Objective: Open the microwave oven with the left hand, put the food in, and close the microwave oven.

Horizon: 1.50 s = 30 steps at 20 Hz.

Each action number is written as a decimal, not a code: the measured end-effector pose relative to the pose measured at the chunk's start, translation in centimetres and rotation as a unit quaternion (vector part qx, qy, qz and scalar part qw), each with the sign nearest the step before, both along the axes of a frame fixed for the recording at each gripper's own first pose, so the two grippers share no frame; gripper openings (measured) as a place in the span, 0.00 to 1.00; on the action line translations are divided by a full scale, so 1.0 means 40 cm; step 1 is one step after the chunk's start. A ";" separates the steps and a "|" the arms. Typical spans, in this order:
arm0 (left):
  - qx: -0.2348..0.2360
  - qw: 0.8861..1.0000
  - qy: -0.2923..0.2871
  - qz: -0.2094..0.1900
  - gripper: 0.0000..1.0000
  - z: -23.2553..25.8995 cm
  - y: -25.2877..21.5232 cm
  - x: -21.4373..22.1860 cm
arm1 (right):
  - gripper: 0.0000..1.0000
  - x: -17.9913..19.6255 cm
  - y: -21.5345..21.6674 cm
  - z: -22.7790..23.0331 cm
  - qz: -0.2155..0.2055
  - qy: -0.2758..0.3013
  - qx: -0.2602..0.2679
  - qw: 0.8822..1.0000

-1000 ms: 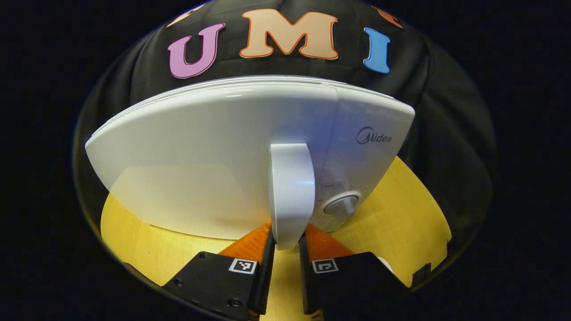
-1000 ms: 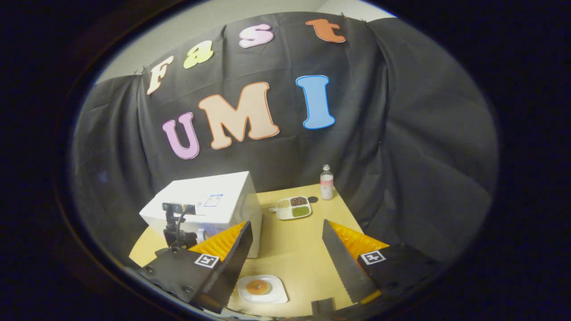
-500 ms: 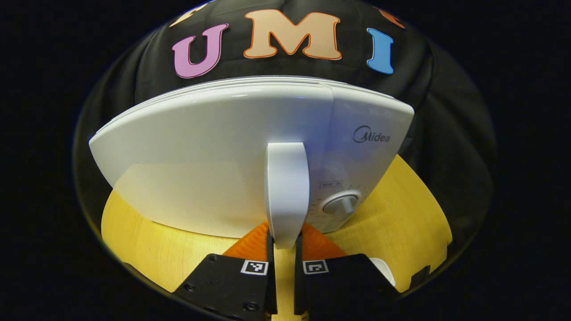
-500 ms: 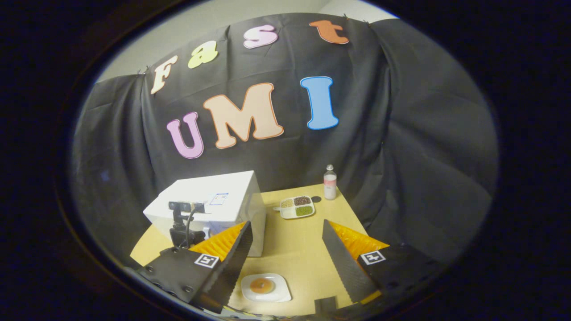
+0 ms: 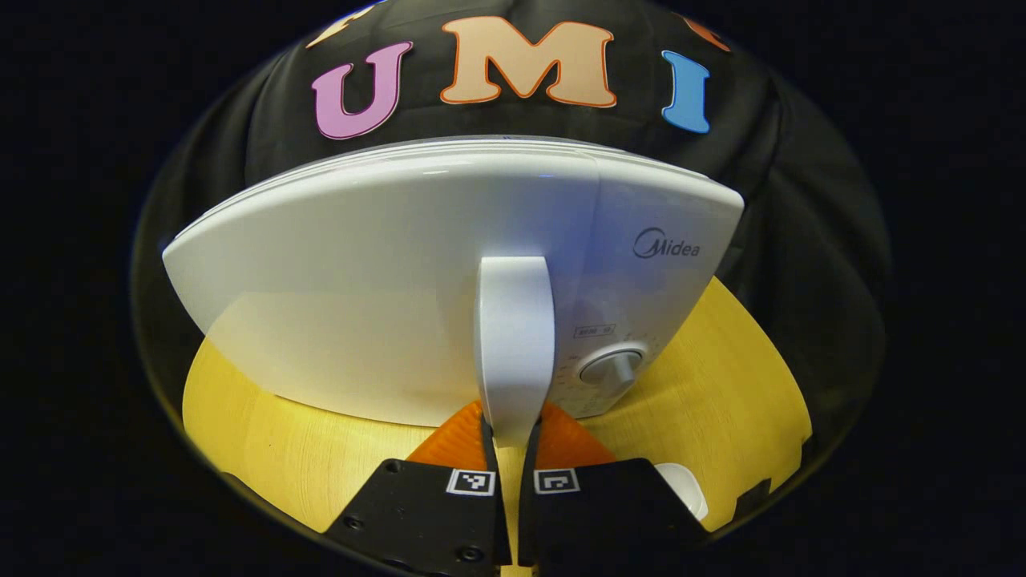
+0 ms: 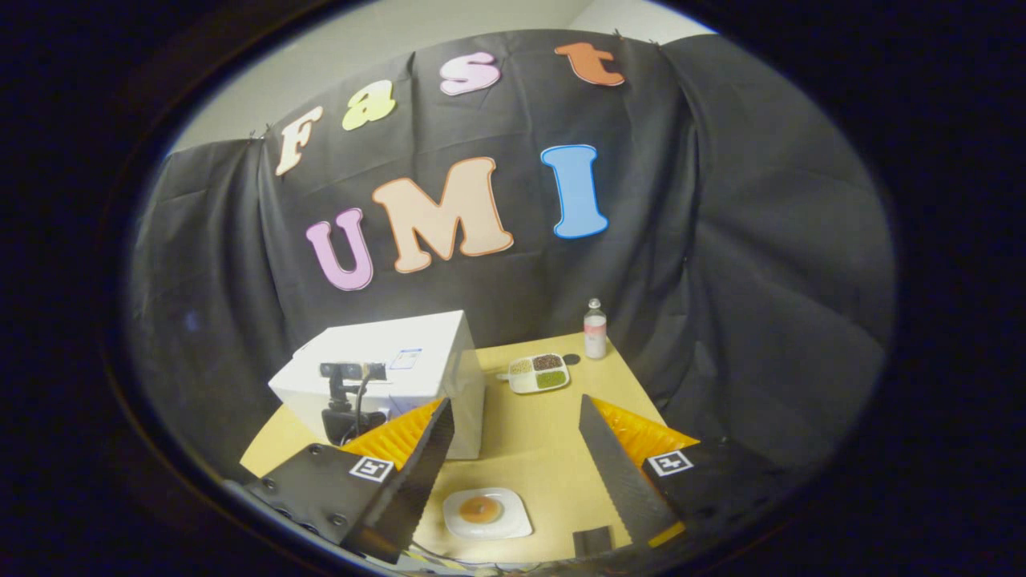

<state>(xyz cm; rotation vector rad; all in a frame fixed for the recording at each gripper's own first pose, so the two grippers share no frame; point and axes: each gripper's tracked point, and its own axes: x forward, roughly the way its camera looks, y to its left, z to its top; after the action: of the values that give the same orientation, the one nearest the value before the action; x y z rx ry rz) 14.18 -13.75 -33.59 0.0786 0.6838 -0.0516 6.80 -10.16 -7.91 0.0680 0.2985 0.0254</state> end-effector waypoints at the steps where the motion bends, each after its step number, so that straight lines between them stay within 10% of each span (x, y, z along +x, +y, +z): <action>1: -0.001 1.000 0.000 0.001 0.02 0.002 -0.001 0.000 | 0.99 -0.003 -0.001 0.000 0.000 -0.001 -0.002 1.000; 19: 0.012 0.999 0.015 0.032 0.08 0.020 0.170 -0.404 | 0.99 -0.022 0.131 -0.028 0.071 0.002 -0.001 0.997; 30: -0.053 0.989 0.012 0.135 0.18 0.068 0.337 -0.547 | 0.99 -0.018 0.250 -0.051 0.115 0.008 0.001 0.993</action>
<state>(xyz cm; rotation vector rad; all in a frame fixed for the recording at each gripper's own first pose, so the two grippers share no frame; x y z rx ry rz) -7.69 -0.26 -30.88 -0.1179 0.7094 0.1715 6.08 -0.15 -9.93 0.0356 0.3204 0.2535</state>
